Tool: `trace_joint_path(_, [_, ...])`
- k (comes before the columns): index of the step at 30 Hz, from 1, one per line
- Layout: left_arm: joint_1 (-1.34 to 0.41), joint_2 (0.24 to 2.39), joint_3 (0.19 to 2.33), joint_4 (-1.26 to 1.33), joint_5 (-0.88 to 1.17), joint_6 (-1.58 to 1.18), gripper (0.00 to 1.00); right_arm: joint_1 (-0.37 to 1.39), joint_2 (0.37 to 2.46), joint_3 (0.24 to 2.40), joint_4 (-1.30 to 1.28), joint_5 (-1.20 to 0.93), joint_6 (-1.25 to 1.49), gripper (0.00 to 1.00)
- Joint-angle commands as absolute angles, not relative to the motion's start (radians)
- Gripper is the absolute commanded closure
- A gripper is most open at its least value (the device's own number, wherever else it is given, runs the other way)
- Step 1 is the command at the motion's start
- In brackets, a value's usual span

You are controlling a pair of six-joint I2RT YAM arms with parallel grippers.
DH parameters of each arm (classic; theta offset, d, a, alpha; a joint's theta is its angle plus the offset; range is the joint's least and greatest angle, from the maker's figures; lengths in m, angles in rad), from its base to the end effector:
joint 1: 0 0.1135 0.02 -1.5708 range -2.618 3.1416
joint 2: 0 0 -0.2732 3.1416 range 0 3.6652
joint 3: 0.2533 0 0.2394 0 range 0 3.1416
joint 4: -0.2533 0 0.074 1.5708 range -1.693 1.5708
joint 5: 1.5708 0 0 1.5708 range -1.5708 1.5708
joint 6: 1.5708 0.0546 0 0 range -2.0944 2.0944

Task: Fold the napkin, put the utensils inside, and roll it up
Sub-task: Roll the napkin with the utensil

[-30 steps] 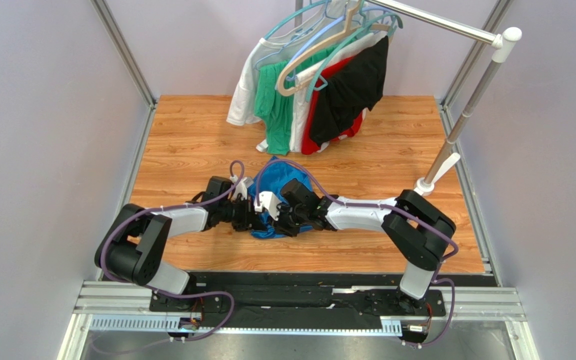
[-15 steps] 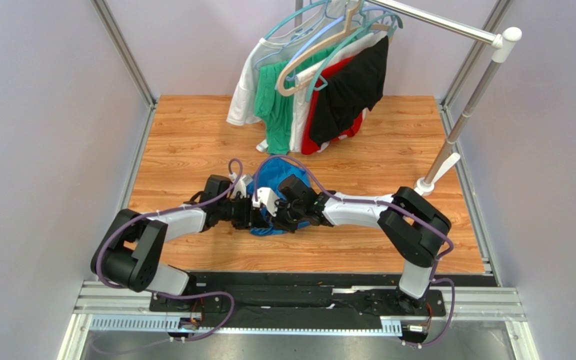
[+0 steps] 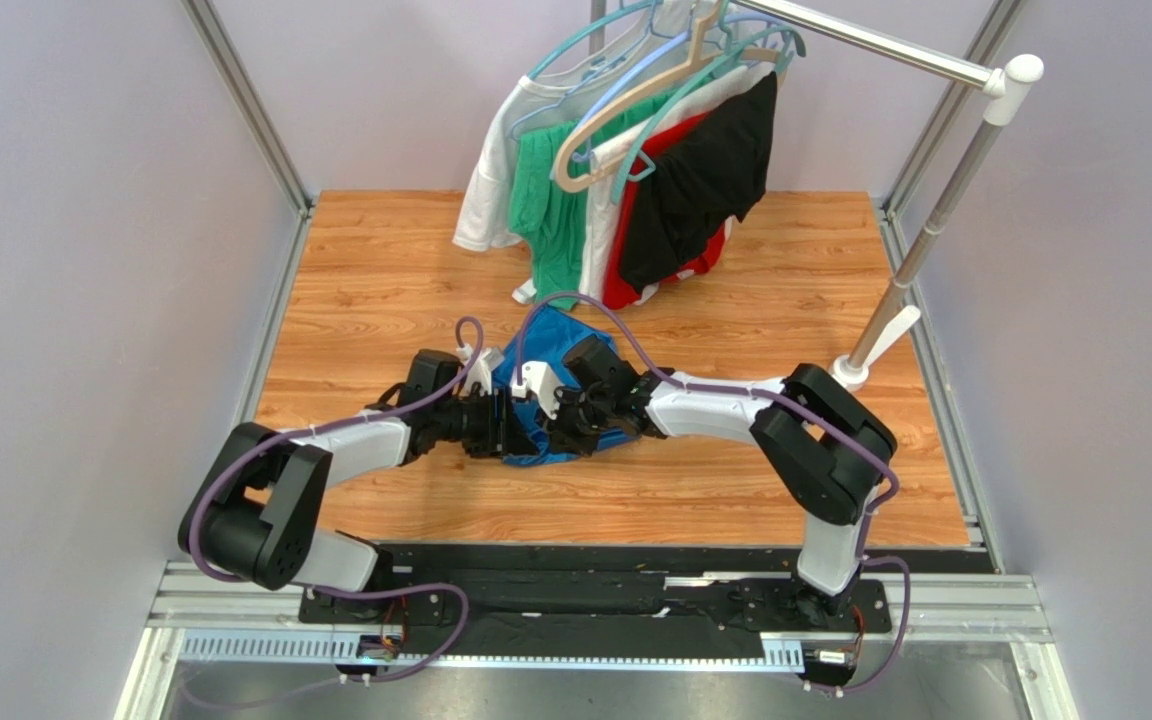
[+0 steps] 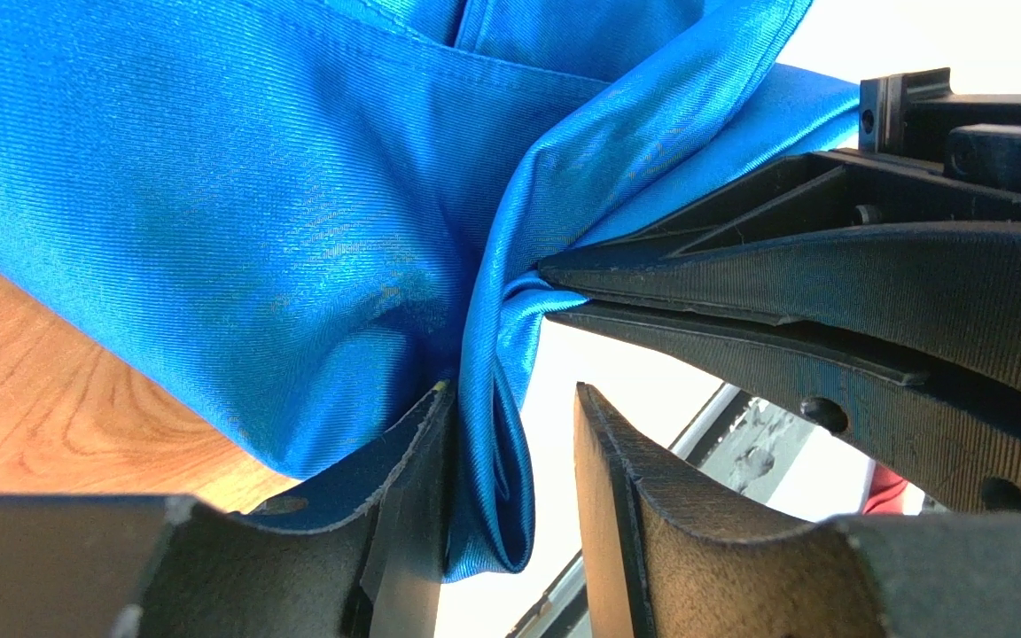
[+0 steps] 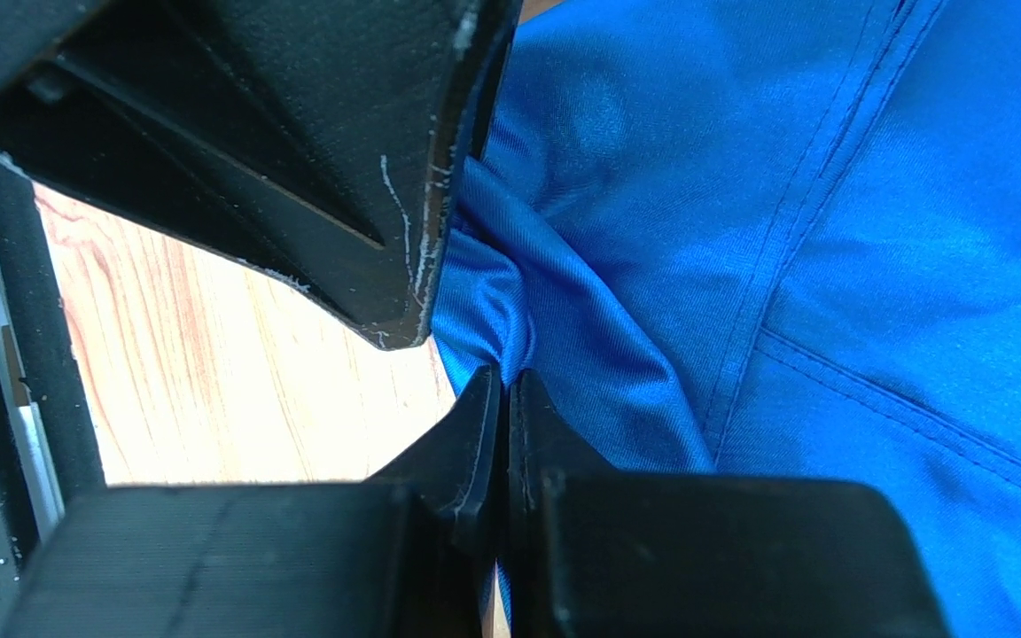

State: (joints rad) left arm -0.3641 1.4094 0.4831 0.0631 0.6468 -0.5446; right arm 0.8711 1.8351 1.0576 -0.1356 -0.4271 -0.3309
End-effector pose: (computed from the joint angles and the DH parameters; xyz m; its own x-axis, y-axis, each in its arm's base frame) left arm 0.2123 -0.1161 0.1446 -0.9442 -0.0826 -0.3187 0.1883 0.6587 -0.7285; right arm 0.2237 0.3009 0.1595 -0.2028 -0.7001 -0.6846 -0.9783 0.1744 0.1114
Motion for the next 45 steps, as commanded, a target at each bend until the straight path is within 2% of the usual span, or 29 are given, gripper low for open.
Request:
trace_joint_path(1, [-0.359, 1.414, 0.483, 0.069, 0.621, -0.529, 0.6, 0.859, 1.862, 1.092, -0.156, -0.454, -0.316, 1.0])
trace_joint_path(4, [-0.359, 1.436, 0.506, 0.009, 0.565, -0.514, 0.76, 0.857, 1.853, 1.088, -0.155, -0.451, -0.313, 1.0])
trace_joint_path(7, [-0.354, 1.459, 0.514, 0.005, 0.551, -0.526, 0.85, 0.857, 1.833, 1.078, -0.149, -0.437, -0.302, 0.99])
trace_joint_path(10, [-0.339, 1.463, 0.517, 0.005, 0.552, -0.537, 0.9, 0.857, 1.809, 1.057, -0.133, -0.422, -0.287, 0.96])
trace_joint_path(13, [-0.327, 1.466, 0.514, 0.003, 0.558, -0.546, 0.93, 0.859, 1.766, 1.023, -0.11, -0.396, -0.276, 0.81])
trace_joint_path(14, [-0.324, 1.47, 0.514, 0.003, 0.564, -0.548, 0.94, 0.858, 1.743, 1.009, -0.107, -0.371, -0.265, 0.7])
trace_joint_path(17, [-0.311, 1.482, 0.515, 0.003, 0.581, -0.554, 0.95, 0.859, 1.706, 0.986, -0.081, -0.313, -0.25, 0.56])
trace_joint_path(20, [-0.298, 1.496, 0.518, 0.005, 0.601, -0.557, 0.96, 0.879, 1.667, 0.948, -0.023, -0.238, -0.265, 0.46])
trace_joint_path(25, [-0.278, 1.523, 0.52, 0.017, 0.635, -0.568, 0.97, 0.916, 1.687, 0.95, 0.041, -0.201, -0.31, 0.45])
trace_joint_path(33, [-0.259, 1.56, 0.528, 0.029, 0.663, -0.572, 0.98, 0.93, 1.752, 1.009, 0.026, -0.274, -0.371, 0.45])
trace_joint_path(45, [-0.258, 1.56, 0.529, 0.028, 0.666, -0.569, 0.98, 0.897, 1.844, 1.061, 0.017, -0.386, -0.377, 0.51])
